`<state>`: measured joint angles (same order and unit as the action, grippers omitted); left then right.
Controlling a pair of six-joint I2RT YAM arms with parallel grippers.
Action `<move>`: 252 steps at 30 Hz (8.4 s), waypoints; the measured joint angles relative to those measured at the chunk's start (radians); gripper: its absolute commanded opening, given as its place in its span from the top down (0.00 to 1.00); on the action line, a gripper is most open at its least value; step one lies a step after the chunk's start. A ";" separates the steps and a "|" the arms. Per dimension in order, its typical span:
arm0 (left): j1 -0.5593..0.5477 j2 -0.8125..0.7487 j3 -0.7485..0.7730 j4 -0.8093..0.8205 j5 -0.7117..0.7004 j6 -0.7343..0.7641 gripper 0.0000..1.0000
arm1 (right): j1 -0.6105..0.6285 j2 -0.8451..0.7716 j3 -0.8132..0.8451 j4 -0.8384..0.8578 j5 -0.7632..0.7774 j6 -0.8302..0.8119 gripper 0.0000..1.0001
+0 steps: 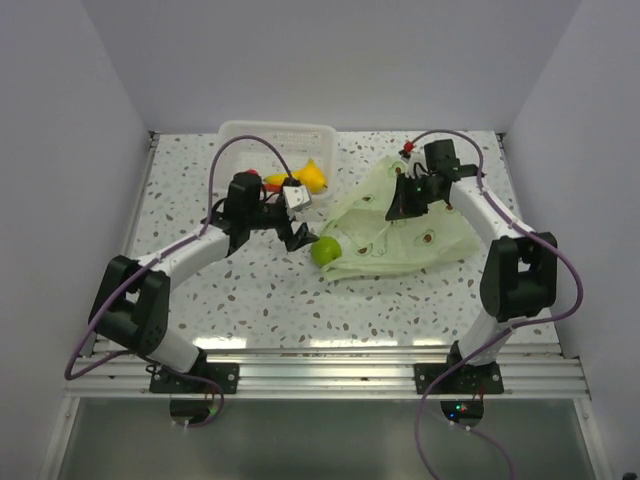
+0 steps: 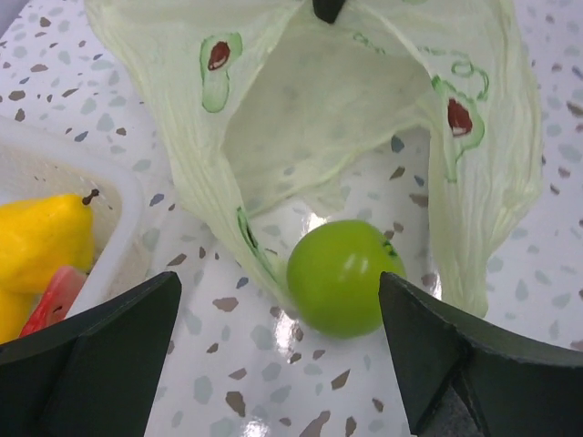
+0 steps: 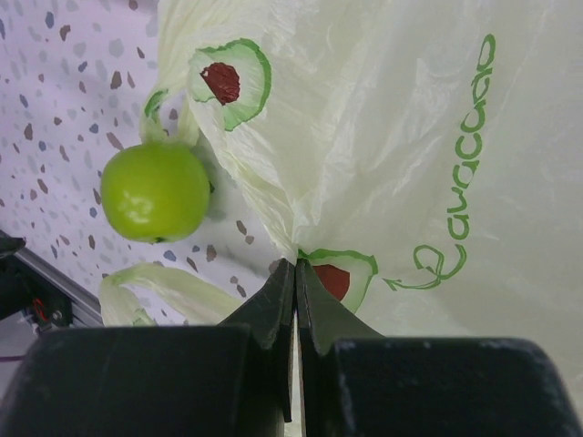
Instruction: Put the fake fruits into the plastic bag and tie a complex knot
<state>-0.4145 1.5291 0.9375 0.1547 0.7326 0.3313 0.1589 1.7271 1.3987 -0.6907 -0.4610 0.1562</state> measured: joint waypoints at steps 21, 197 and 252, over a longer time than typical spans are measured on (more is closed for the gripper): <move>-0.119 0.185 0.203 -0.925 0.075 1.151 0.00 | 0.000 -0.003 -0.075 -0.025 0.046 -0.079 1.00; -0.108 -0.172 -0.273 0.016 0.067 0.784 0.05 | -0.218 -0.051 -0.566 1.382 -0.628 1.534 1.00; -0.121 -0.051 0.236 -0.317 0.085 0.740 0.28 | -0.224 0.140 0.208 -0.312 -0.227 -0.249 1.00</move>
<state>-0.5358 1.4776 1.1736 -0.1623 0.8173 1.0710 -0.0654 1.8671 1.6062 -1.0031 -0.6876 -0.0925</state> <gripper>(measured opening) 0.627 0.008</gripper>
